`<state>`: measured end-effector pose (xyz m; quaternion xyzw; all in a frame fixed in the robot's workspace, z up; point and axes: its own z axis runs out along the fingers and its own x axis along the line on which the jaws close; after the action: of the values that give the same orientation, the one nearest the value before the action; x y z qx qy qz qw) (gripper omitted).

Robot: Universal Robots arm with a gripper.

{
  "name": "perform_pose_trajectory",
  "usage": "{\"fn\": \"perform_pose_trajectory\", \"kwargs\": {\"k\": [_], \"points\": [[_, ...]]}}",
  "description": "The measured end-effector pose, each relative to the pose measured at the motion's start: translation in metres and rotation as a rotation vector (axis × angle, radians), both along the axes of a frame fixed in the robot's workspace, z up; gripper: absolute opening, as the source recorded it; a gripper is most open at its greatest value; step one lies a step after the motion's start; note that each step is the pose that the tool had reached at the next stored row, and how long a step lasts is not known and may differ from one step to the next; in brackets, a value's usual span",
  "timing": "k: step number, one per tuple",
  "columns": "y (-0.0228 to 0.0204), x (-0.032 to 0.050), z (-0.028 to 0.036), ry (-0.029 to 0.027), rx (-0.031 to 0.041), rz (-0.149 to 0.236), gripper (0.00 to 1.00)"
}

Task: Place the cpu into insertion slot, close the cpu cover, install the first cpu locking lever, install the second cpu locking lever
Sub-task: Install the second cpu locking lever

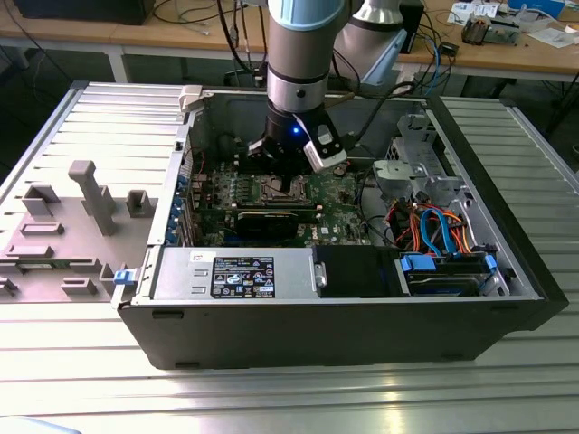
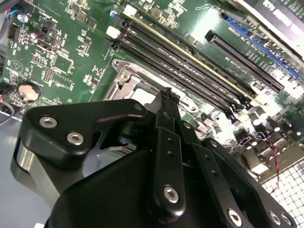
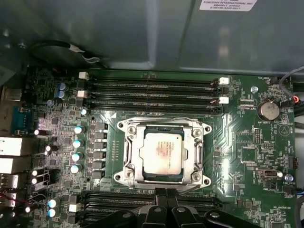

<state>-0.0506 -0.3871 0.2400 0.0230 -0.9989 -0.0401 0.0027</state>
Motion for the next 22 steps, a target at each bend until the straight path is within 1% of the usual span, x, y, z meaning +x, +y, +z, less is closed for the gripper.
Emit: {"fn": "perform_pose_trajectory", "kwargs": {"k": [5,9,14,16,18,22], "points": [[-0.0033,-0.0048,-0.0001,0.0000,0.0048,0.000,0.11],[-0.0036,-0.0076,-0.0016,0.0000,0.0084,0.000,0.11],[-0.0044,-0.0100,-0.0052,0.0000,0.0190,0.000,0.11],[-0.0056,-0.0116,-0.0063,0.0000,0.0251,0.000,0.11],[-0.0063,-0.0125,-0.0080,-0.0001,0.0349,0.000,0.11],[-0.0063,-0.0126,-0.0080,0.0000,0.0368,0.000,0.11]]}}
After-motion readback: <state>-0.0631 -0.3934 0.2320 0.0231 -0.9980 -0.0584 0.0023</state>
